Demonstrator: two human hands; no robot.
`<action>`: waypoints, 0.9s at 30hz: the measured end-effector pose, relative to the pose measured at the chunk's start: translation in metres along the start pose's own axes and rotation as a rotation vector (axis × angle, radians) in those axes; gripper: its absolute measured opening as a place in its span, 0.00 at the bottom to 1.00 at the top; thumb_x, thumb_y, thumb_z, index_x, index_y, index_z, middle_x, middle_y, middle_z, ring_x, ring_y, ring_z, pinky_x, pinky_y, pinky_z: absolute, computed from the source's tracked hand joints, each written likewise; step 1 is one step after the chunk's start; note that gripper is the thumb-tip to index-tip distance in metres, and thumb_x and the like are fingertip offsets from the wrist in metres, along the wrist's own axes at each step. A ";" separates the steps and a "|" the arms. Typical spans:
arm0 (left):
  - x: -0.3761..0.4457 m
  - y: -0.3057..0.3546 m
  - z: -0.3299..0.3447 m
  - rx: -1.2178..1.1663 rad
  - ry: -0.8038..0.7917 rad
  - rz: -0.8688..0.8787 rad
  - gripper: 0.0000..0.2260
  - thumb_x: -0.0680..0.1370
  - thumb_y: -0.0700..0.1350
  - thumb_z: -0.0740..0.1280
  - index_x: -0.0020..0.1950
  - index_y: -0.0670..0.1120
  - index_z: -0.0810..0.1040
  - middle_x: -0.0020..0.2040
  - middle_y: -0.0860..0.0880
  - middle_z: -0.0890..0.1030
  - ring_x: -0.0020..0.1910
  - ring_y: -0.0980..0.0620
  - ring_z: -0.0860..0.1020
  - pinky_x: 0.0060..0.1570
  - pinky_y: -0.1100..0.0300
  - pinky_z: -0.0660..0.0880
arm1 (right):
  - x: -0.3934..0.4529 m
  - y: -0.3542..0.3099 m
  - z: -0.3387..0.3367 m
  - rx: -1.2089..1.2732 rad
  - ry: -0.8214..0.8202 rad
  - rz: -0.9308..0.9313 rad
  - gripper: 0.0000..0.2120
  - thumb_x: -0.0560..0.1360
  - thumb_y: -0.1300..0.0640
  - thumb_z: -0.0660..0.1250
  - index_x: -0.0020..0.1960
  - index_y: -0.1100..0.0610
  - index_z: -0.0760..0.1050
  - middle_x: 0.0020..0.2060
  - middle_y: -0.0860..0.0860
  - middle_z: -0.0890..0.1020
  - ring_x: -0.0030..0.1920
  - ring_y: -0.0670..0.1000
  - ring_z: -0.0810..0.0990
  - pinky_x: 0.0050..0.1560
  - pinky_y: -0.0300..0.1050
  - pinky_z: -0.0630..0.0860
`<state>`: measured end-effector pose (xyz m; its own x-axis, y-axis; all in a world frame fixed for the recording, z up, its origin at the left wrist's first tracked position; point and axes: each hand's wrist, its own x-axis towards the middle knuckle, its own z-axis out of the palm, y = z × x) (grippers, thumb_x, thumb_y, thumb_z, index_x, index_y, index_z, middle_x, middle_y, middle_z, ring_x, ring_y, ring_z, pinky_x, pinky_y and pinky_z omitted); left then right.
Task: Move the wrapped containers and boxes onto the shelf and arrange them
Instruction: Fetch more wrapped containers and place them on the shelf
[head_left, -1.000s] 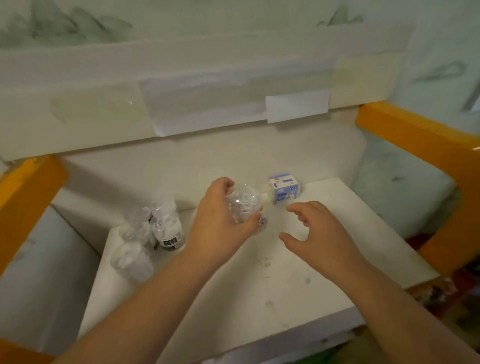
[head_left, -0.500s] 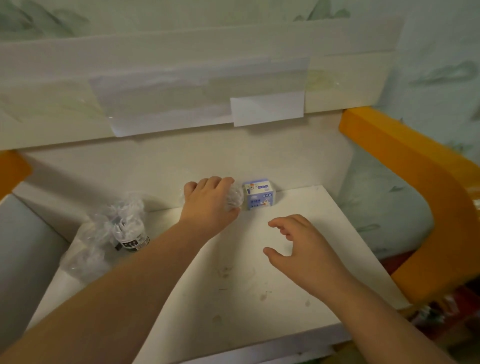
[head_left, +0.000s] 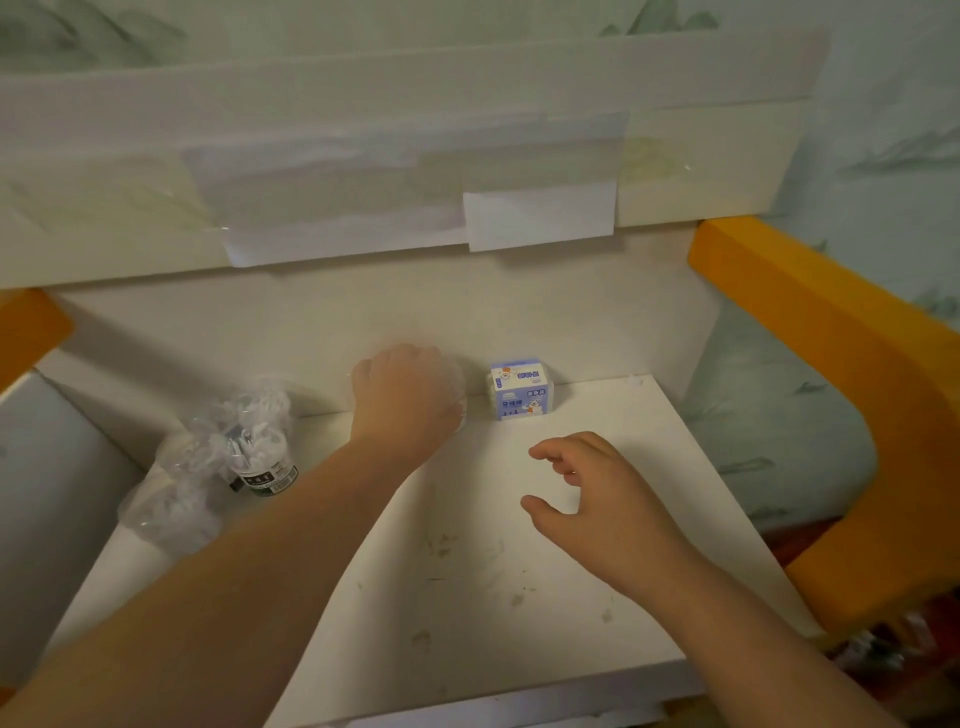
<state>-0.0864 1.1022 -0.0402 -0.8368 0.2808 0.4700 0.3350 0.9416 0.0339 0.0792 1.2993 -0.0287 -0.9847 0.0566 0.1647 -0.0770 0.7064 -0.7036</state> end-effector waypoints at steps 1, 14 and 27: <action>0.000 0.000 -0.001 -0.009 -0.012 0.000 0.29 0.68 0.62 0.68 0.65 0.51 0.71 0.60 0.48 0.74 0.60 0.44 0.71 0.63 0.48 0.59 | 0.000 -0.001 -0.001 0.004 0.000 -0.002 0.20 0.72 0.47 0.72 0.63 0.40 0.72 0.57 0.35 0.72 0.56 0.39 0.74 0.58 0.39 0.75; -0.076 -0.015 -0.085 -0.205 0.065 -0.114 0.30 0.70 0.57 0.70 0.70 0.52 0.70 0.67 0.49 0.72 0.67 0.45 0.68 0.65 0.49 0.66 | 0.016 -0.039 -0.004 0.102 0.051 -0.116 0.18 0.70 0.50 0.74 0.57 0.40 0.74 0.53 0.38 0.76 0.55 0.37 0.76 0.58 0.43 0.76; -0.177 -0.087 -0.235 -0.136 0.256 -0.365 0.25 0.74 0.55 0.68 0.71 0.55 0.68 0.68 0.58 0.68 0.70 0.55 0.63 0.65 0.63 0.60 | 0.030 -0.162 0.074 0.340 -0.054 -0.349 0.18 0.70 0.54 0.75 0.57 0.43 0.75 0.52 0.37 0.77 0.53 0.39 0.78 0.57 0.38 0.75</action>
<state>0.1344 0.9267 0.0809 -0.7827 -0.1354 0.6076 0.1063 0.9326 0.3448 0.0505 1.1346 0.0394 -0.8969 -0.1859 0.4012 -0.4420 0.4057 -0.8000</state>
